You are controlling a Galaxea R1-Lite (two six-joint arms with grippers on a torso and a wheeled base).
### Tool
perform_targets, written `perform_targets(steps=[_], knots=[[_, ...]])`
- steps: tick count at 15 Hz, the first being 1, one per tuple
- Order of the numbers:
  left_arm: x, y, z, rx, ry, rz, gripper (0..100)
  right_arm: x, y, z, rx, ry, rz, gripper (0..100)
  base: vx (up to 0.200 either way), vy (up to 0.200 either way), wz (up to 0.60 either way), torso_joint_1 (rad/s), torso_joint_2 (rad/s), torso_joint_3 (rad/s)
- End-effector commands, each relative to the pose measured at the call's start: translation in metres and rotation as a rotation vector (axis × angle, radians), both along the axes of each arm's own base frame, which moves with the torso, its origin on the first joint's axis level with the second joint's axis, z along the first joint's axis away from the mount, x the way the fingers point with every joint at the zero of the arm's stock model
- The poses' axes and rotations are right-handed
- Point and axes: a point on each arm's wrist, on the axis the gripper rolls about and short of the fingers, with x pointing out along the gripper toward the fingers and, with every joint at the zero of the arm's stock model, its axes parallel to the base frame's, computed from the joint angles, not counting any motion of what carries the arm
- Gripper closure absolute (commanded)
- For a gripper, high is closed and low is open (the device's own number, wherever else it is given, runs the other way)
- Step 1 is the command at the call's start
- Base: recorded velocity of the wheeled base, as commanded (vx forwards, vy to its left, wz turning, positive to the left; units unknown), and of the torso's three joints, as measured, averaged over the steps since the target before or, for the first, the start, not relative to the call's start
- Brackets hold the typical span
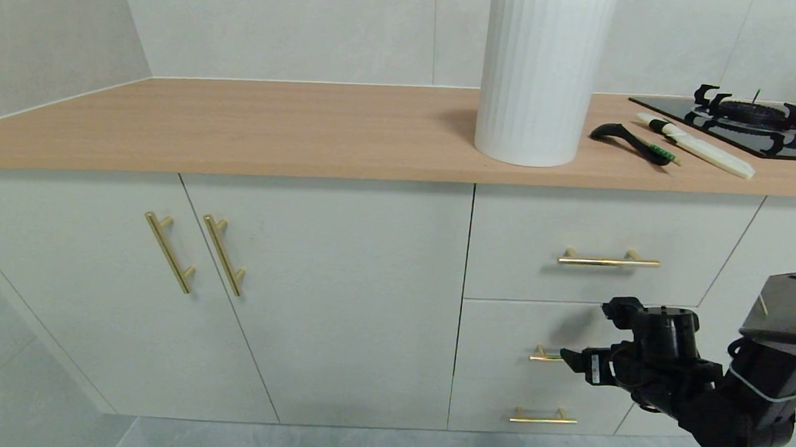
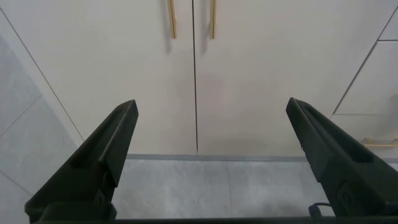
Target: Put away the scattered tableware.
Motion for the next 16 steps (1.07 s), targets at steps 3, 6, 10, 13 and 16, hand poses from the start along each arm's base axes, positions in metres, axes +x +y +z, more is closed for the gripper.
perform_targets(steps=[3, 6, 10, 13, 16], knots=[[0.000, 0.000, 0.000, -0.001, 0.000, 0.000, 0, 0.008, 0.001, -0.026, -0.007, 0.004, -0.031, 0, 0.000, 0.000, 0.00, 0.000, 0.00, 0.000], [0.000, 0.000, 0.000, -0.001, 0.000, 0.000, 0, 0.014, 0.002, -0.030, 0.027, -0.002, -0.074, 0, 0.000, 0.000, 0.00, 0.000, 0.00, 0.000], [0.000, 0.000, 0.000, -0.001, 0.000, 0.002, 0, 0.018, 0.001, -0.035, 0.022, 0.002, -0.083, 0, 0.000, 0.000, 0.00, 0.000, 0.00, 0.000], [0.000, 0.000, 0.000, -0.001, 0.000, 0.000, 0, 0.019, 0.000, -0.036, 0.022, 0.003, -0.086, 0, 0.000, 0.000, 0.00, 0.000, 0.00, 0.000], [0.000, 0.000, 0.000, -0.001, 0.000, 0.002, 0, 0.019, 0.000, -0.039, 0.018, 0.012, -0.086, 0, 0.000, 0.000, 0.00, 0.000, 0.00, 0.000]])
